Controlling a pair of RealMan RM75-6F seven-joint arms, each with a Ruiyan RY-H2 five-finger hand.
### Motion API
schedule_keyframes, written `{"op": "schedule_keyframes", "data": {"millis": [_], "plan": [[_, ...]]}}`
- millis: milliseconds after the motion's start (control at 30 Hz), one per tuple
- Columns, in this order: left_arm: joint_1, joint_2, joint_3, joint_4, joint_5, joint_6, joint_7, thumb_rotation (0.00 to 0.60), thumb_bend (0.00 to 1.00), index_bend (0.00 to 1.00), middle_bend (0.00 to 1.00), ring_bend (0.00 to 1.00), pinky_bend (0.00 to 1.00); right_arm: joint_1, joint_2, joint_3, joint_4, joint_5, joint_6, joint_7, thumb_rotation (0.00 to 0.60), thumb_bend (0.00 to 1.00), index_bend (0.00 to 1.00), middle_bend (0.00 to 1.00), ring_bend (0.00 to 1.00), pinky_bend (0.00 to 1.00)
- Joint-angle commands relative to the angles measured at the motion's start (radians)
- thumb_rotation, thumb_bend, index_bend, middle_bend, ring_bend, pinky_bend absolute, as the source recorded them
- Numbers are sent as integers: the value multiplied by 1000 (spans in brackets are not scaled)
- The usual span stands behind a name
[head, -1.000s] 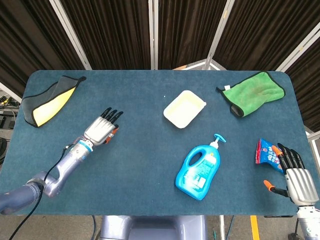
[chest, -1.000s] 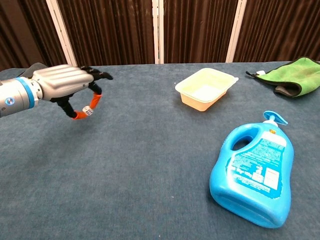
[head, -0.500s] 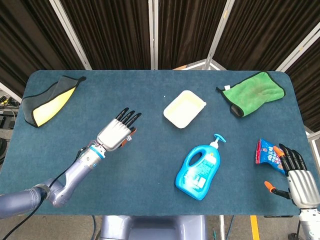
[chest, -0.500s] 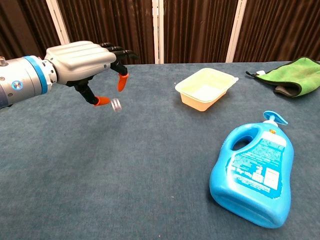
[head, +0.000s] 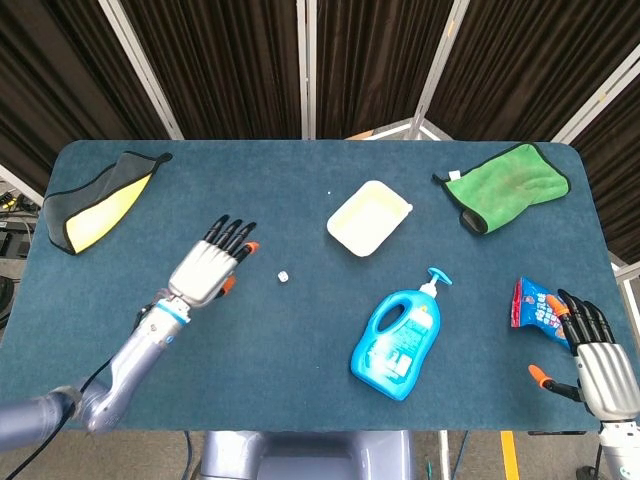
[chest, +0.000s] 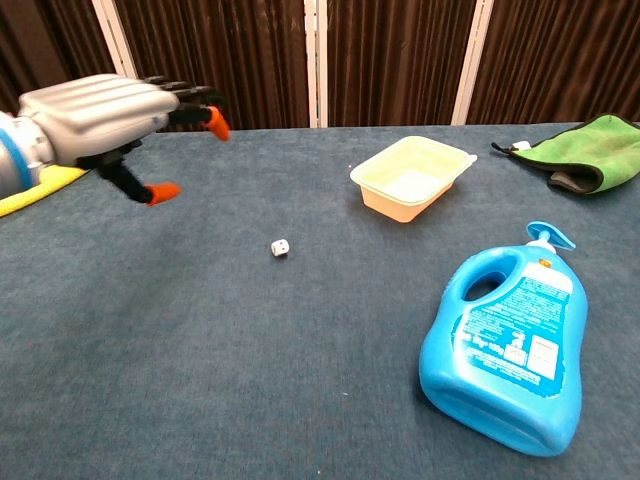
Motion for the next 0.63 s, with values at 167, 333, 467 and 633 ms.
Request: {"op": "schedule_keyframes", "data": {"millis": [167,333,467,633], "plan": [[263,74,148,-110,98,317,-58,600,368,149,0,0,0,9,3,-8,-1,-6,-22,2,600,94,34,0,0,0],[437,89,226,-98,120,512,-55,600,347,21,0,0,0,8,0,-20,-1,-30,-19,-21,600,95,34,0,0,0],[524,90,257,-72,169,611,-60,600,307,0,0,0,0,4,-3,-25,-10,-42,-7,-37,600,95,34,0,0,0],[590,103,268,-57,212,672,-81,600,262,0,0,0,0,5,-10,-28,-7,-48,-10,-57,600,95,34,0,0,0]]}}
